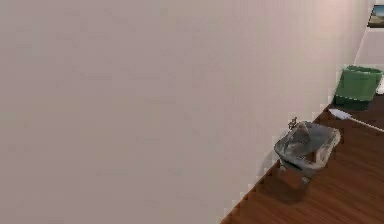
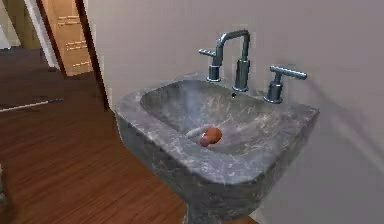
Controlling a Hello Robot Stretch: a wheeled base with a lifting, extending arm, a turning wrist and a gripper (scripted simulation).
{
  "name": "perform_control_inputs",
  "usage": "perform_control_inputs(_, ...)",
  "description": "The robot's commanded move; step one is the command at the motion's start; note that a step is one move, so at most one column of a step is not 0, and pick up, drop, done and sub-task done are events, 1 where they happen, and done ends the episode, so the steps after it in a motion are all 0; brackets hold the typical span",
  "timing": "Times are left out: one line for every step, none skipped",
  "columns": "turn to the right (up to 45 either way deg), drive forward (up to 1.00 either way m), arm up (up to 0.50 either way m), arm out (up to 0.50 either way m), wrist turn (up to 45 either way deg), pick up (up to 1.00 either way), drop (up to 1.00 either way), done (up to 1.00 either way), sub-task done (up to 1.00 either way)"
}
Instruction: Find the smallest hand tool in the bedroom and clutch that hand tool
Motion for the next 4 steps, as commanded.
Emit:
perform_control_inputs(33.0,0.00,0.00,0.00,0.0,0.00,0.00,0.00,0.00)
perform_control_inputs(0.0,1.00,0.00,0.00,0.0,0.00,0.00,0.00,0.00)
perform_control_inputs(21.0,0.00,0.00,0.00,0.0,0.00,0.00,0.00,0.00)
perform_control_inputs(0.0,0.05,0.00,0.00,0.0,0.00,0.00,0.00,0.00)
